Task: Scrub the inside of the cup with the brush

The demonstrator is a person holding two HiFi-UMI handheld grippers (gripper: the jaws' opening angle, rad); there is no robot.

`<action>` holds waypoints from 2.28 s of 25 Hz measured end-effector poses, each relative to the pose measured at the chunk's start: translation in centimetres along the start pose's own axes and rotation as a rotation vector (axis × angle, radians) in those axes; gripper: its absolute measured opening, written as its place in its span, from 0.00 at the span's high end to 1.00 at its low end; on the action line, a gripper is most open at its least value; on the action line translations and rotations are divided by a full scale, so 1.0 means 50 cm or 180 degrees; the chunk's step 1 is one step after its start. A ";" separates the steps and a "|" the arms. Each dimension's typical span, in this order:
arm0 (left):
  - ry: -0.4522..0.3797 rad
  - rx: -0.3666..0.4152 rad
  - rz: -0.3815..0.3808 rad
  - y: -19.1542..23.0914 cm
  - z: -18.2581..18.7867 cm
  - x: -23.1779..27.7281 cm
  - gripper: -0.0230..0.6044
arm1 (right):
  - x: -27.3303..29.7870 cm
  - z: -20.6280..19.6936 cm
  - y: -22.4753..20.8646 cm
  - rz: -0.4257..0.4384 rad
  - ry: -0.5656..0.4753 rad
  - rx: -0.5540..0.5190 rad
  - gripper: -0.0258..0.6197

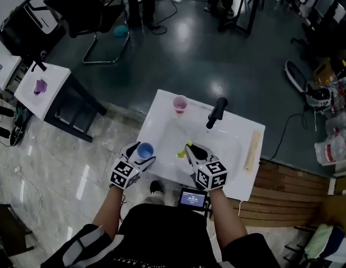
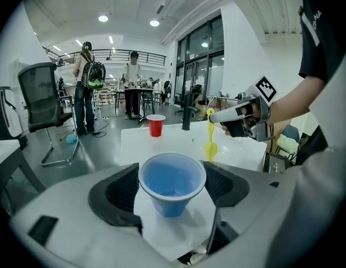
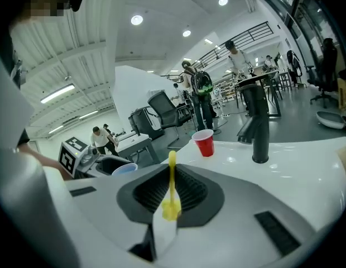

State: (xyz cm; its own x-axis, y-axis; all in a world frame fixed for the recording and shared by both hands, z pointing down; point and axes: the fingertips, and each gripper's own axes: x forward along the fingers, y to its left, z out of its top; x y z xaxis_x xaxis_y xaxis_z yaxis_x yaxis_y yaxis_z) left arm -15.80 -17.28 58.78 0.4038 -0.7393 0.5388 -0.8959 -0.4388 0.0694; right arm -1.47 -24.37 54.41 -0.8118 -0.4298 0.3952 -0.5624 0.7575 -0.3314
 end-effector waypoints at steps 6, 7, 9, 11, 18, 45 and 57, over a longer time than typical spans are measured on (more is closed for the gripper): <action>-0.0013 0.0057 -0.0123 0.013 -0.011 0.009 0.38 | 0.015 0.001 -0.001 -0.0106 0.0018 0.0002 0.90; -0.0018 0.0066 -0.0135 0.014 -0.010 0.010 0.38 | 0.017 0.000 -0.001 -0.0118 0.0021 0.0004 0.90; -0.0012 0.0102 -0.0147 0.015 -0.011 0.010 0.38 | 0.021 -0.002 -0.001 -0.0127 0.0022 0.0008 0.90; 0.0005 0.0144 -0.0158 0.013 -0.013 0.010 0.38 | 0.022 -0.006 -0.001 -0.0129 0.0025 0.0013 0.90; -0.0003 0.0118 -0.0140 0.012 -0.014 0.010 0.38 | 0.022 -0.008 -0.002 -0.0106 0.0029 0.0024 0.90; -0.0527 0.0573 0.0368 -0.150 0.175 -0.046 0.69 | -0.138 -0.009 -0.078 0.0057 -0.0188 0.0027 0.90; -0.0488 -0.0129 -0.0302 -0.389 0.123 0.023 0.95 | -0.304 -0.029 -0.123 0.0016 -0.0362 -0.0004 0.90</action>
State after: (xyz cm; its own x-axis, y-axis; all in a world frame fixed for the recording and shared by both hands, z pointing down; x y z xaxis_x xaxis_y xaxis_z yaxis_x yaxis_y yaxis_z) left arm 3.22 -12.75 52.89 0.5076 -0.7661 0.3942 -0.8579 -0.4916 0.1494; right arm 14.57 -21.79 51.67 -0.8273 -0.4789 0.2938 -0.5581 0.7604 -0.3321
